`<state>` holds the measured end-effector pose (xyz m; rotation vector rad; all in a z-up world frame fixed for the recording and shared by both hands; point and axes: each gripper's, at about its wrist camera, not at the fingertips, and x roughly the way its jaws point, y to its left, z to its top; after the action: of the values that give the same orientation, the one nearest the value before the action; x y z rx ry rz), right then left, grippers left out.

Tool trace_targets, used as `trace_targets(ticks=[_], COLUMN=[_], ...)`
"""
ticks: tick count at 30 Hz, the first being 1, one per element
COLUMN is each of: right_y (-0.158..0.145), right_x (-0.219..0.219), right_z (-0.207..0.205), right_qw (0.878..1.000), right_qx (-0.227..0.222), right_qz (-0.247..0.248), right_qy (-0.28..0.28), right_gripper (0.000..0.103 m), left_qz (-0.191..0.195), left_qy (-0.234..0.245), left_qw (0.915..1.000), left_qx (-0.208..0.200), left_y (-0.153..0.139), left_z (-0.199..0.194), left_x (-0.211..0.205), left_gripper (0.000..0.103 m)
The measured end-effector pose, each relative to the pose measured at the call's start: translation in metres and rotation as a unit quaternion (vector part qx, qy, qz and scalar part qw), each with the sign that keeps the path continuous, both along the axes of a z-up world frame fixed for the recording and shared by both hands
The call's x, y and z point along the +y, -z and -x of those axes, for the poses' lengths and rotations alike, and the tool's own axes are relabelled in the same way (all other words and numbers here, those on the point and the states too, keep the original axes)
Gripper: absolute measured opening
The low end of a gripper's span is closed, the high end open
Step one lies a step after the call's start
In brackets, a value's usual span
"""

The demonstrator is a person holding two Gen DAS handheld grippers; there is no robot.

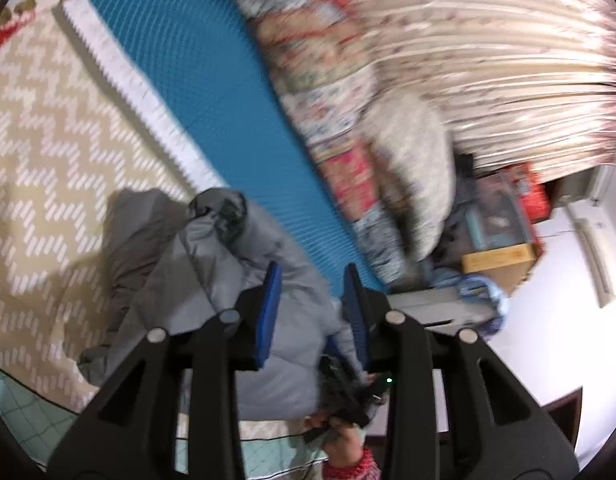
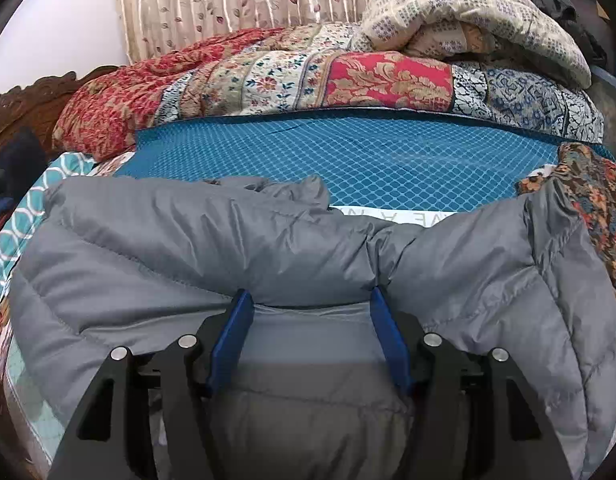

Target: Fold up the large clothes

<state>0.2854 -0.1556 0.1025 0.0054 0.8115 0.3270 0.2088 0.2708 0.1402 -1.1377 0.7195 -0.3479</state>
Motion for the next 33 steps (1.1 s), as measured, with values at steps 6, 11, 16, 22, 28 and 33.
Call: trace_targets(ticks=[6, 11, 16, 22, 28, 33], right_y=[0.007, 0.012, 0.004, -0.027, 0.004, 0.027], right_x=[0.000, 0.002, -0.010, -0.075, -0.111, -0.120], right_z=[-0.020, -0.030, -0.024, 0.000, -0.019, -0.029], right_qw=[0.999, 0.999, 0.997, 0.995, 0.989, 0.981], right_qx=[0.026, 0.048, 0.059, 0.005, 0.049, 0.078], right_qz=[-0.019, -0.021, -0.051, -0.084, -0.096, -0.128], right_qy=[-0.001, 0.002, 0.003, 0.056, 0.105, 0.119], right_gripper=[0.065, 0.065, 0.065, 0.065, 0.065, 0.065], left_qz=[-0.131, -0.268, -0.326, -0.340, -0.357, -0.358], left_qy=[0.057, 0.164, 0.171, 0.143, 0.151, 0.153], left_qw=[0.9896, 0.9493, 0.9284, 0.9275, 0.9194, 0.9172], left_qx=[-0.017, -0.022, 0.052, 0.064, 0.070, 0.085], left_y=[-0.026, -0.019, 0.034, 0.052, 0.064, 0.078], left_z=[0.000, -0.033, -0.078, -0.105, -0.130, -0.145], left_x=[-0.056, -0.157, -0.186, -0.185, -0.191, -0.190], left_gripper=[0.031, 0.031, 0.029, 0.027, 0.026, 0.019])
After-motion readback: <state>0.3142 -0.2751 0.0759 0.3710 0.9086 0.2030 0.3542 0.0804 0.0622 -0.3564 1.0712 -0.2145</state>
